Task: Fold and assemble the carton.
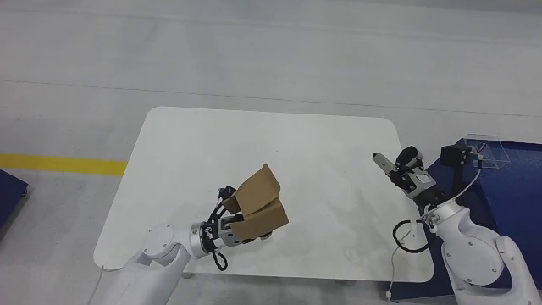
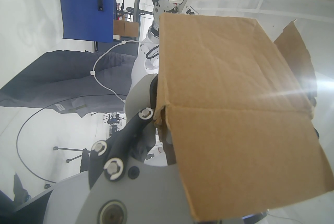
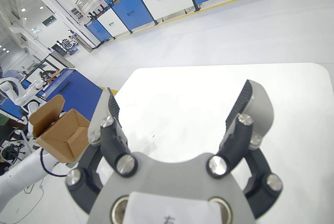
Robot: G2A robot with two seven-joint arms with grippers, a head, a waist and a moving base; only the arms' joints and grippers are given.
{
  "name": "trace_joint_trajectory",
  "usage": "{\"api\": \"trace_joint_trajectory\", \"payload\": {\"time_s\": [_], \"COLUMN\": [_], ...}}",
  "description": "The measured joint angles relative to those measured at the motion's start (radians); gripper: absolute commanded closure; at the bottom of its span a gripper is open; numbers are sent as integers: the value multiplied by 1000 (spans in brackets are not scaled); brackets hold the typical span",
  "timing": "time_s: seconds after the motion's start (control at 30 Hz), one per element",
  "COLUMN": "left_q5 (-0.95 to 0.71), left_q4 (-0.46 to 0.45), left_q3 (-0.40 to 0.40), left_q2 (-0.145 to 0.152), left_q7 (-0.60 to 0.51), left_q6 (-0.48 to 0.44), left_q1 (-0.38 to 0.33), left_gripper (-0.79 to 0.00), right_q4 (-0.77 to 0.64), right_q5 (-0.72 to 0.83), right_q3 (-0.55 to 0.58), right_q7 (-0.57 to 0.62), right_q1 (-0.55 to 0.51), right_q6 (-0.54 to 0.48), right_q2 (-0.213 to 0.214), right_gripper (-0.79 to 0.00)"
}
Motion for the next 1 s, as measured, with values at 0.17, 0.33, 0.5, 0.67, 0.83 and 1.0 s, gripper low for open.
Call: {"api": "trace_joint_trajectory", "payload": {"time_s": [0.17, 0.33, 0.5, 0.67, 0.83, 1.0], "left_q5": [0, 0, 2, -68, -303, -685], "left_q4": [0, 0, -52, -317, -554, -652], "left_q3": [0, 0, -4, -22, -2, 89], "left_q2": [0, 0, 1, 4, -17, -61], "left_q7": [0, 0, 68, 383, 813, 1303], "left_q6": [0, 0, 60, 347, 570, 629], "left_q1": [0, 0, 17, 113, 222, 235], "left_gripper": [0, 0, 0, 0, 0, 0], "right_q4": [0, 0, 0, 0, 0, 0], "right_q5": [0, 0, 0, 0, 0, 0], "right_q3": [0, 0, 0, 0, 0, 0], "right_q7": [0, 0, 0, 0, 0, 0], "right_q1": [0, 0, 0, 0, 0, 0], "right_q6": [0, 0, 0, 0, 0, 0], "right_q2": [0, 0, 0, 0, 0, 0], "right_gripper": [-785, -785, -785, -785, -785, -785]}}
